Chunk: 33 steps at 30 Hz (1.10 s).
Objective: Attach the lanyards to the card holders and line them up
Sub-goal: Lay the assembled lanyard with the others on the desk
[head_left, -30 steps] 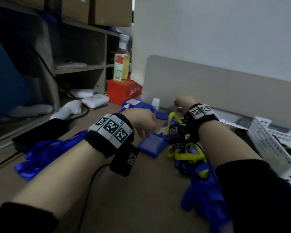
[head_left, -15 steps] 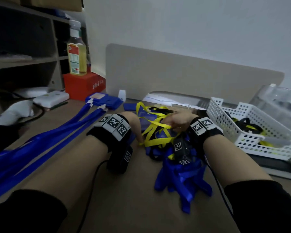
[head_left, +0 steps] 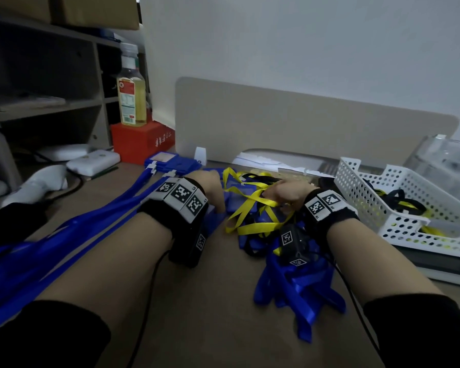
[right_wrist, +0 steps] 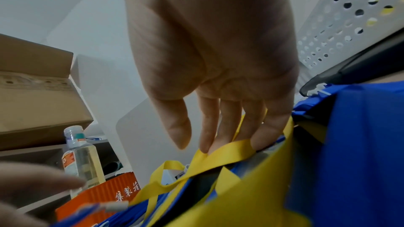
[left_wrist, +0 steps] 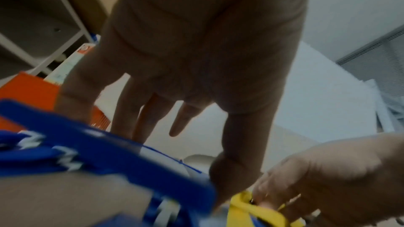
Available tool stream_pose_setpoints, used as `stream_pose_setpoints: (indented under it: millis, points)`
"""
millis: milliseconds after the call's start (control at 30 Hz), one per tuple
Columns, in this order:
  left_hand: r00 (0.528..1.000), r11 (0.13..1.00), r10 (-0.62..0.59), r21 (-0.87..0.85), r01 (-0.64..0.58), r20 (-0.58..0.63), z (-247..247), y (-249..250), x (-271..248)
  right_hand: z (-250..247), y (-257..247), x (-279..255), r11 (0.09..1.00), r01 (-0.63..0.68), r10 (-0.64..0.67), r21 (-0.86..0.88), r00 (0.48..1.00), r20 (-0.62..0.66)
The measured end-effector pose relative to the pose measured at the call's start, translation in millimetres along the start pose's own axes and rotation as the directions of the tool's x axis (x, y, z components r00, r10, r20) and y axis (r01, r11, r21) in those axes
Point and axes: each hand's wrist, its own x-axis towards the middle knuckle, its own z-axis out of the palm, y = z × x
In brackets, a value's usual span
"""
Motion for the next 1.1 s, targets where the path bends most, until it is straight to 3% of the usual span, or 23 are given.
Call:
stream_pose_setpoints:
  millis: [67,167,267,333,433,533,700,833,967,1100]
  points:
    - [0.992,0.994,0.034,-0.103,-0.046,-0.119,-8.7,-1.3,-2.7,1.6,-3.9,-0.3,1.0,0.022,-0.022,-0.012,1.0,-0.021]
    - [0.965,0.959,0.088,-0.24,-0.149,-0.248,-18.9,2.4,-8.1,1.4,-15.2,-8.4,0.985,0.139,-0.12,0.103,0.977,-0.174]
    - [0.941,0.9,0.215,-0.322,-0.294,-0.26,-21.5,5.9,-11.7,5.4,-23.0,-12.8,0.873,0.328,-0.235,0.36,0.931,-0.278]
    - [0.93,0.847,0.276,-0.396,-0.356,-0.244,-17.2,6.8,-11.5,6.3,-30.9,-24.0,0.802,0.375,-0.303,0.466,0.926,-0.225]
    - [0.92,0.781,0.306,-0.487,-0.39,-0.246,-10.5,7.2,-10.4,11.0,-37.9,-38.2,0.706,0.308,-0.381,0.638,0.924,-0.024]
    - [0.917,0.747,0.316,-0.531,-0.399,-0.244,-6.8,6.2,-8.7,19.4,-33.5,-39.0,0.727,0.197,-0.355,0.658,0.928,0.115]
    - [0.92,0.78,0.291,-0.491,-0.388,-0.263,2.0,1.5,-4.6,18.4,-20.1,-36.4,0.826,0.184,-0.25,0.532,0.967,0.055]
    - [0.931,0.808,0.231,-0.477,-0.346,-0.283,9.9,-4.3,0.0,15.2,-10.1,-41.0,0.794,0.233,-0.269,0.561,0.963,-0.019]
    - [0.928,0.753,0.189,-0.56,-0.347,-0.321,10.9,-2.0,-1.1,17.1,-8.0,-44.4,0.689,0.179,-0.221,0.702,0.975,-0.031]
    - [0.912,0.689,0.171,-0.616,-0.381,-0.373,8.9,5.2,-2.9,23.0,-6.9,-46.8,0.795,0.086,-0.13,0.6,0.991,0.03]
